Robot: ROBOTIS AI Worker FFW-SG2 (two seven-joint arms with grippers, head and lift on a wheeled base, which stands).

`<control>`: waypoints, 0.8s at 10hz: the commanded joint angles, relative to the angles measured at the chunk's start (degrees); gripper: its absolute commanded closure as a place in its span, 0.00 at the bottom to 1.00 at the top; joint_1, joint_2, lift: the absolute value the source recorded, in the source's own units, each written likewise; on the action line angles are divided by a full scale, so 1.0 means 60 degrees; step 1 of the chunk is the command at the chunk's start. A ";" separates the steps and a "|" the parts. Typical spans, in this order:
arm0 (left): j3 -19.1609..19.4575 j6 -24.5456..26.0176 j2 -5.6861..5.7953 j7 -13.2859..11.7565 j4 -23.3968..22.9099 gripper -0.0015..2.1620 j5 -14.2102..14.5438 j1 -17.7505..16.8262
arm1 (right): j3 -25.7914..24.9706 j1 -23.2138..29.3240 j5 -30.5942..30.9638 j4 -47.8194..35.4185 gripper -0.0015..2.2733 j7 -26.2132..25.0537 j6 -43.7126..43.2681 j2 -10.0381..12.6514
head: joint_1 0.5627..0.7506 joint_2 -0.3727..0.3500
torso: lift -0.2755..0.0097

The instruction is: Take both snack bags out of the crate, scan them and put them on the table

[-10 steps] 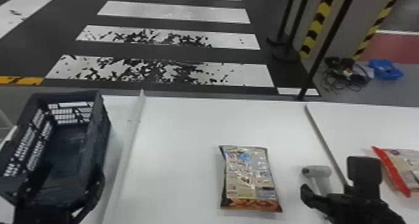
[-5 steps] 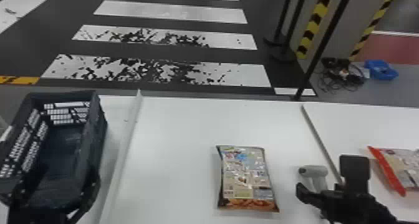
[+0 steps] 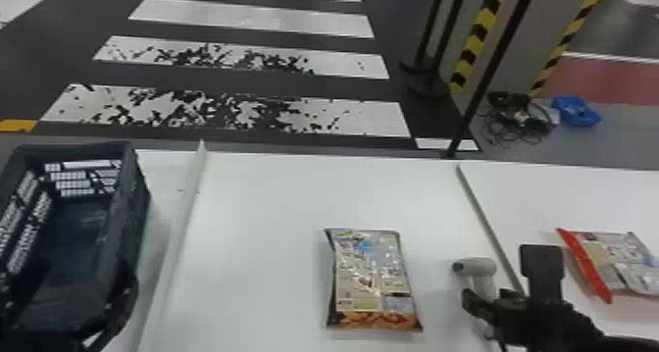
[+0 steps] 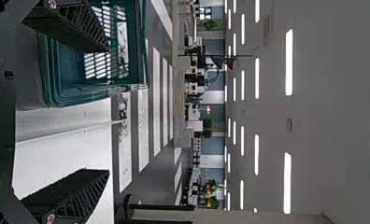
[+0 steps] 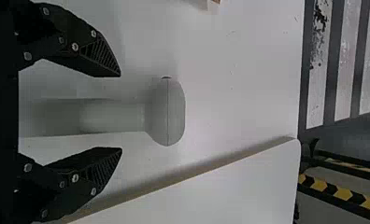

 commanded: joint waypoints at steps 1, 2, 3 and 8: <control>-0.0007 0.0010 -0.0003 0.0000 0.0000 0.03 0.0000 -0.0005 | -0.0056 -0.0143 0.0023 0.0217 0.47 0.0147 0.0146 -0.0049 | 0.70 0.32 | 0.64; 0.0007 0.0010 -0.0003 0.0000 0.0015 0.03 0.0000 -0.0005 | -0.0056 -0.0231 -0.0006 0.0349 0.74 0.0132 0.0175 -0.0034 | 0.70 0.32 | 0.64; -0.0007 0.0010 -0.0003 0.0000 0.0015 0.03 0.0000 -0.0005 | -0.0056 -0.0246 -0.0006 0.0393 0.86 0.0118 0.0175 -0.0034 | 0.70 0.31 | 0.64; 0.0007 0.0010 -0.0003 0.0000 0.0029 0.03 0.0000 -0.0005 | -0.0188 -0.0128 -0.0270 0.0100 0.99 -0.0073 -0.0177 0.0069 | 0.70 0.31 | 0.64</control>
